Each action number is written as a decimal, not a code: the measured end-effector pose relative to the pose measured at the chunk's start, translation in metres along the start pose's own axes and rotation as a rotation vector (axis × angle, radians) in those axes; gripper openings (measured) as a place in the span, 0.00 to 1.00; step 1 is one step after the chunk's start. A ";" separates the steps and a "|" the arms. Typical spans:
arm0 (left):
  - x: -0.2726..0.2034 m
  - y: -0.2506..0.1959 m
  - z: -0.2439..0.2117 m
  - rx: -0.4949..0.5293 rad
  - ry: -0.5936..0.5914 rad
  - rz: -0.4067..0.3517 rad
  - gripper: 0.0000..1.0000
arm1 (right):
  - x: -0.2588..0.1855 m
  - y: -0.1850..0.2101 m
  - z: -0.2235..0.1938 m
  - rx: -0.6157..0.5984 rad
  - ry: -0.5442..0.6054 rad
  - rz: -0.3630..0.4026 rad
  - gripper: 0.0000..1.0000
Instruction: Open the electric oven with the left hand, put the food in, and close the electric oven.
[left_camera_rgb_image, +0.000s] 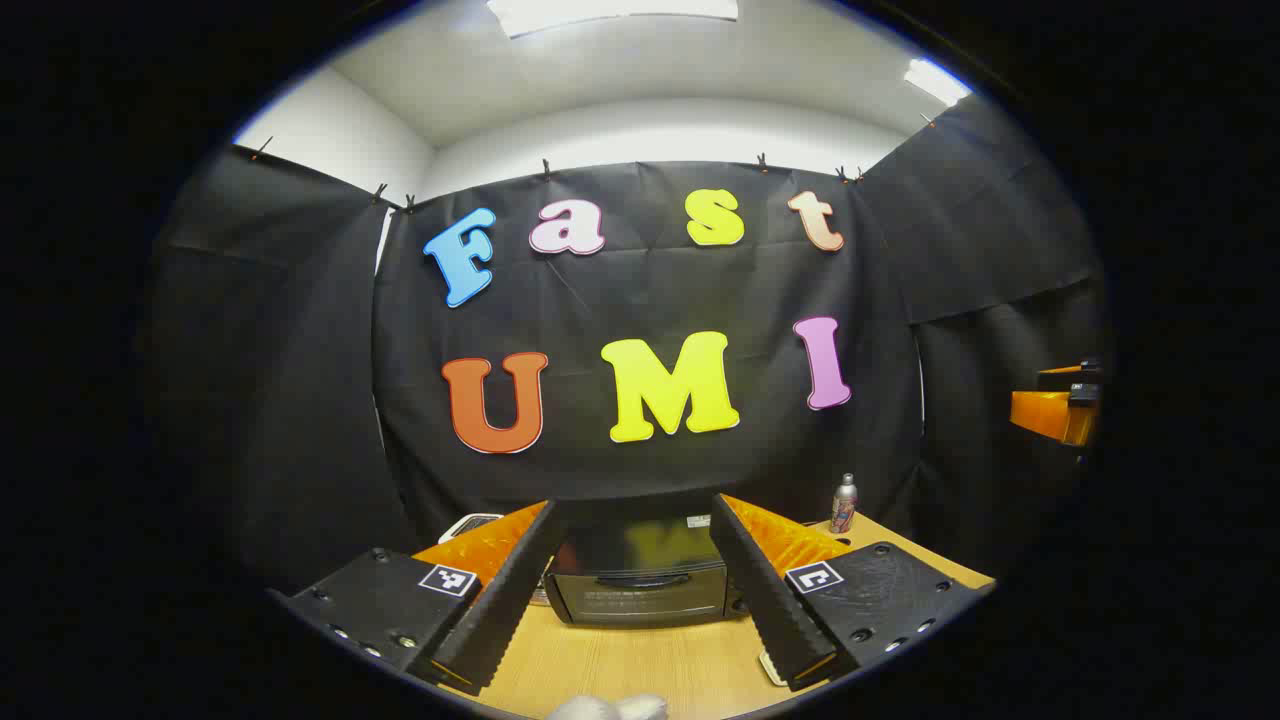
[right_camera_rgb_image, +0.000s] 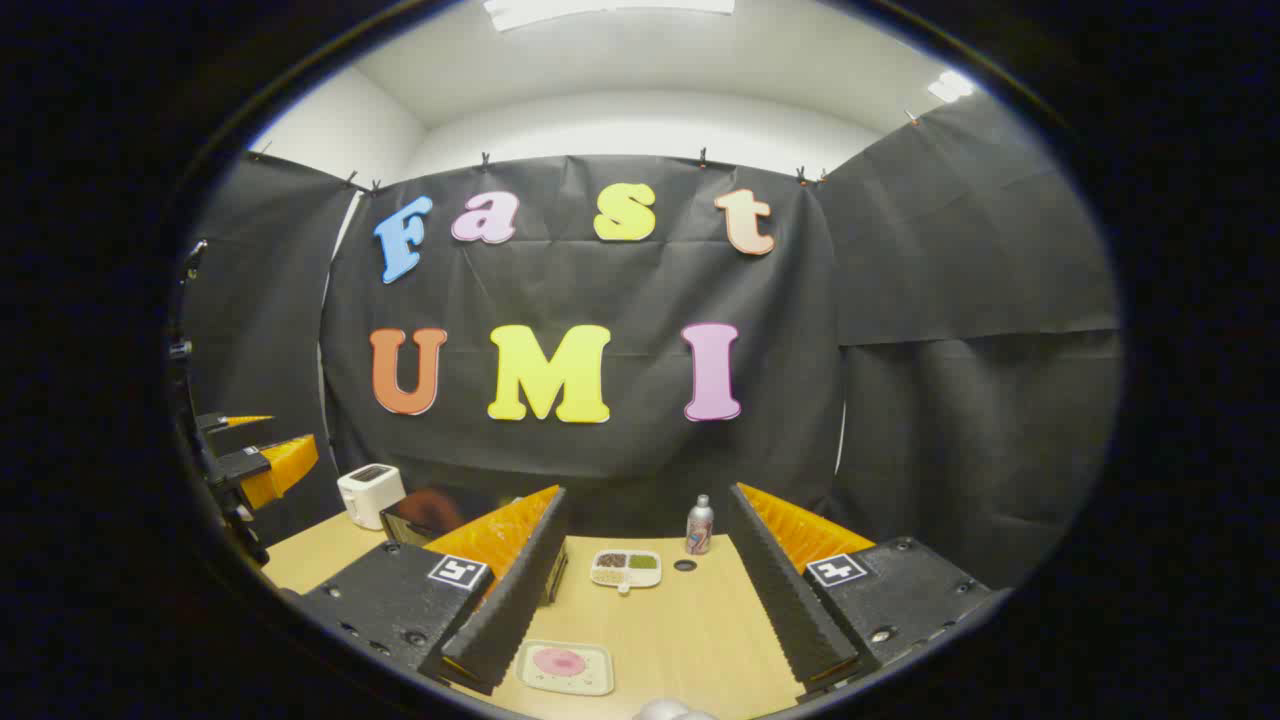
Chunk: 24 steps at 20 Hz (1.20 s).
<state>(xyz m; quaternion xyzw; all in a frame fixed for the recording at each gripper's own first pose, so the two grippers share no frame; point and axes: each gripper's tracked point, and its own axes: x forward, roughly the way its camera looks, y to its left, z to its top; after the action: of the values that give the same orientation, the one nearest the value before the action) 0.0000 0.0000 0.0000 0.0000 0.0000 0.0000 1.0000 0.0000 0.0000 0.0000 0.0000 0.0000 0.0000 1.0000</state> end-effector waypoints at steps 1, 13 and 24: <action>0.001 0.001 -0.001 -0.003 0.000 0.001 0.96 | 0.001 -0.001 -0.001 -0.003 0.002 -0.003 0.96; 0.021 0.001 -0.007 0.002 0.005 0.005 0.96 | 0.006 -0.004 0.004 -0.029 0.003 -0.006 0.96; 0.064 -0.003 -0.034 0.004 0.030 -0.002 0.96 | 0.013 -0.011 -0.003 -0.010 0.023 -0.028 0.96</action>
<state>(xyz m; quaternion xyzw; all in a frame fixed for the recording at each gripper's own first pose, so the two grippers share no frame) 0.0638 -0.0027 -0.0343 0.0021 0.0151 -0.0009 0.9999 0.0129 -0.0109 -0.0029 -0.0048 0.0115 -0.0138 0.9998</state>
